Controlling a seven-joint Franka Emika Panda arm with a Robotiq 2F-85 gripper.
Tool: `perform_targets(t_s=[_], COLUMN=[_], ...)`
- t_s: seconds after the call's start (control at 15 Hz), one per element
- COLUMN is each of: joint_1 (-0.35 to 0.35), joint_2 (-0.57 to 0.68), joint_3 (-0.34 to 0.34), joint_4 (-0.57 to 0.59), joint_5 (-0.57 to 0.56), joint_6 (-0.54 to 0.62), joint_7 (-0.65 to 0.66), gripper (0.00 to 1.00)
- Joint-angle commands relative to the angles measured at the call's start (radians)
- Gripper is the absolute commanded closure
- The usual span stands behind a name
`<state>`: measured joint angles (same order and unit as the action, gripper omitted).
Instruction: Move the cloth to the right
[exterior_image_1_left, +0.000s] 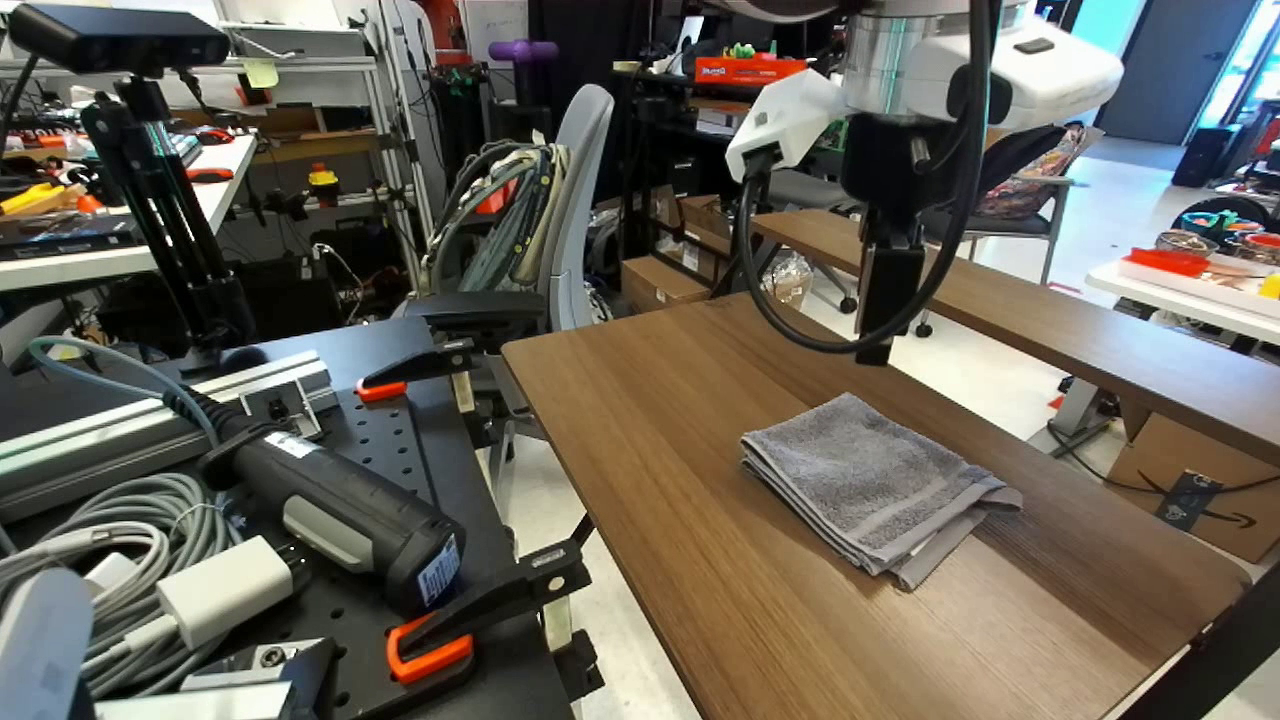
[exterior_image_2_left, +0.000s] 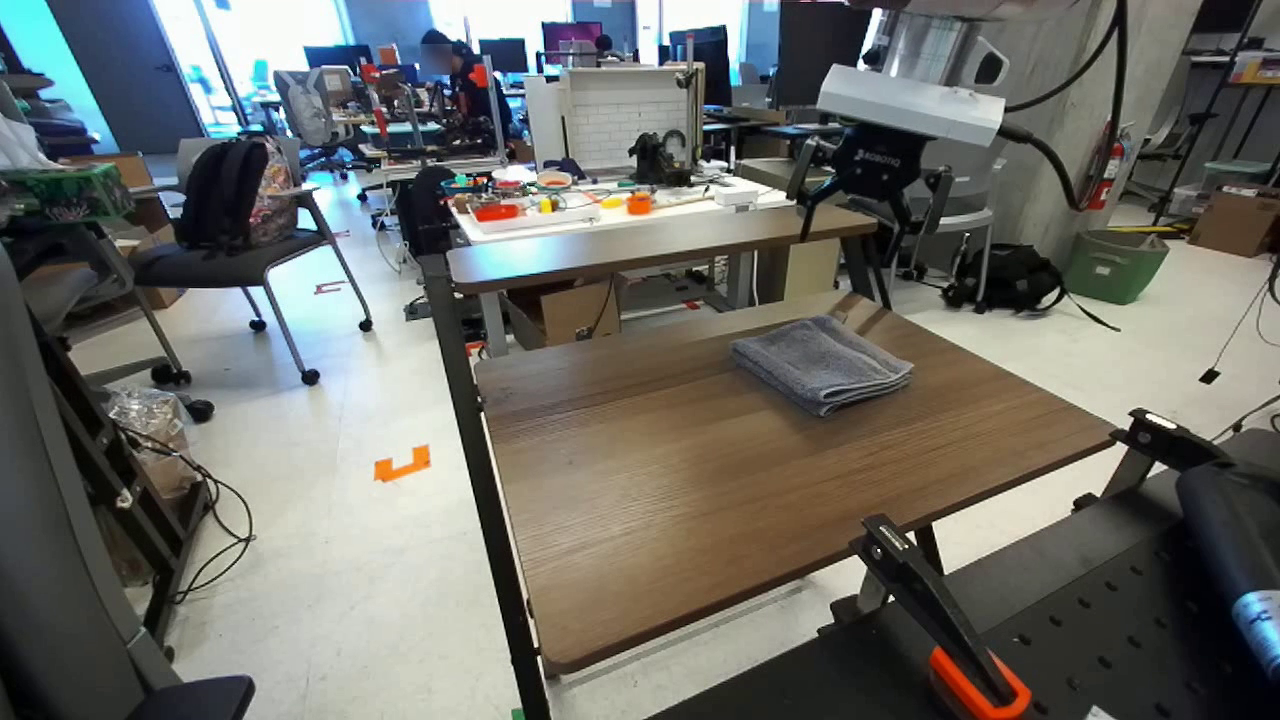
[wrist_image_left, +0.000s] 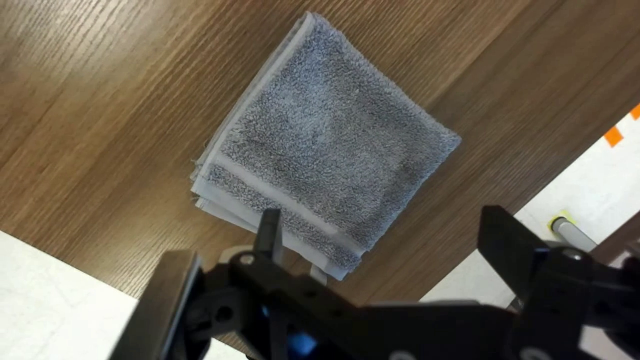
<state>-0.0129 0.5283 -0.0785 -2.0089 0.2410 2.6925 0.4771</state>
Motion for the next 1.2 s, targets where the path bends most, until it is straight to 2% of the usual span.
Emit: perform_targets(t_s=[0.0,0.6,1.13], joint_1=[0.021,0.034,0.075], joint_2=[0.077,0.277,0.406], joint_3=[-0.022,-0.055,-0.093], joint_4=[0.046,0.233,0.313], joint_5=[-0.011,-0.016,-0.039], joint_6=[0.041,-0.003,-0.001], joint_7=[0.002,0.026,0.019], gripper=[0.00,0.00,0.00])
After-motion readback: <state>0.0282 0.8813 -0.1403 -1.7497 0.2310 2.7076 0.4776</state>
